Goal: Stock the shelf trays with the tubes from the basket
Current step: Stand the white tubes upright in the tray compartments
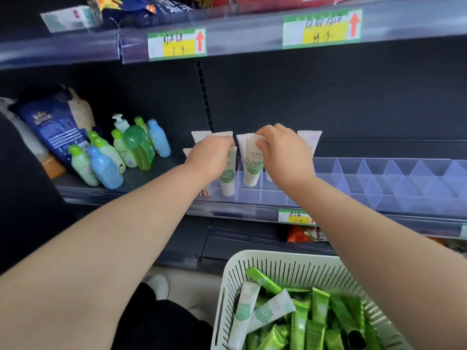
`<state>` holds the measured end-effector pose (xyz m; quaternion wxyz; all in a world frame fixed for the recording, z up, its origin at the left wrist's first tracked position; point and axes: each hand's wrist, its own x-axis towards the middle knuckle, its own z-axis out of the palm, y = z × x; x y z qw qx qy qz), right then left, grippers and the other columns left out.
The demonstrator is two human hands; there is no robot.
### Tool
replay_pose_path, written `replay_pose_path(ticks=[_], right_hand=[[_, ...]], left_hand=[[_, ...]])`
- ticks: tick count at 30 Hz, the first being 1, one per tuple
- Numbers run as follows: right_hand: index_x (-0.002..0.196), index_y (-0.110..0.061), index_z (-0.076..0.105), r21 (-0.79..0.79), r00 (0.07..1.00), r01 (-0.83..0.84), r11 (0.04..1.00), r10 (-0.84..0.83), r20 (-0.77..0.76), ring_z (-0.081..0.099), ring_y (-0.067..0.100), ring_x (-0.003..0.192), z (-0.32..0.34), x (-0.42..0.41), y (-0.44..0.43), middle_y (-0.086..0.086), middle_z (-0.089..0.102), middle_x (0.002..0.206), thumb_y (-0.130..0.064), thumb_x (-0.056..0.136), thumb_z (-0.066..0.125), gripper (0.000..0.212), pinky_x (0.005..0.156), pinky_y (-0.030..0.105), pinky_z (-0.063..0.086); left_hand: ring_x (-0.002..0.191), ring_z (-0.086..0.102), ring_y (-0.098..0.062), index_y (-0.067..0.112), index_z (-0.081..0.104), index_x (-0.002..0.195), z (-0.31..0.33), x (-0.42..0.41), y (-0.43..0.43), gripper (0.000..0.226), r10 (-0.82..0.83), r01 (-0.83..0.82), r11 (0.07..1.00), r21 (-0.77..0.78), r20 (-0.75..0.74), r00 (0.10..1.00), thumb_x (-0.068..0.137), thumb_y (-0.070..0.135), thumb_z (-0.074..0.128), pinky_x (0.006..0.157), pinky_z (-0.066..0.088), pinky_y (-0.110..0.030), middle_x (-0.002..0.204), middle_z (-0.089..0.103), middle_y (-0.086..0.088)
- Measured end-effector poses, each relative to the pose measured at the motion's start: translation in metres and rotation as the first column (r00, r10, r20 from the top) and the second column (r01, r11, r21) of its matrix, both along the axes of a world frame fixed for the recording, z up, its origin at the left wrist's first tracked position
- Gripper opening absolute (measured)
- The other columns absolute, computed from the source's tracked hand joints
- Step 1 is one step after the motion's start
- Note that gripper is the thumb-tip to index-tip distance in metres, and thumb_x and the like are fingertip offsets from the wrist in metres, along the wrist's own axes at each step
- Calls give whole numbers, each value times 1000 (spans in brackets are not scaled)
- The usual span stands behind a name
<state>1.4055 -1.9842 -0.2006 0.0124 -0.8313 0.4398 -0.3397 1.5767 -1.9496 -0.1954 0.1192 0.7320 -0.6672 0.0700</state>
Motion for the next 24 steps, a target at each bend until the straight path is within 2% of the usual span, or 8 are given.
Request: replay_pose_path(ticks=[5, 10, 19, 24], right_hand=[[109, -16, 59, -12, 995, 8, 1000, -9, -95, 55, 27, 88, -12, 14, -13, 4, 60, 100, -25, 98, 42, 22, 64, 32, 31], [109, -18, 61, 7, 986, 2, 1000, -1, -168, 56, 26, 85, -21, 25, -20, 4, 61, 99, -25, 97, 43, 23, 64, 32, 28], [115, -18, 58, 65, 972, 25, 998, -9, -236, 57, 25, 88, -31, 31, -25, 4, 61, 104, -24, 98, 43, 23, 66, 32, 34], [123, -16, 51, 84, 966, 9, 996, 13, -259, 53, 28, 98, -32, 32, -22, 7, 59, 111, -21, 97, 44, 27, 69, 34, 33]], left_hand=[[79, 44, -29, 10, 51, 99, -1, 1, -4, 15, -10, 3, 998, 67, 101, 995, 86, 4, 45, 63, 35, -32, 87, 44, -8], [94, 53, -34, 9, 49, 109, 1, 3, -12, 36, -33, 18, 997, 80, 193, 981, 78, -9, 43, 67, 40, -39, 98, 56, -12], [102, 52, -32, 8, 50, 119, -1, 12, -8, 43, -45, 39, 998, 47, 148, 988, 80, -9, 43, 72, 42, -40, 111, 56, -13], [107, 50, -27, 10, 51, 120, 2, 7, -2, 46, -67, 73, 996, -56, 100, 993, 80, -13, 48, 73, 39, -36, 116, 56, -9]])
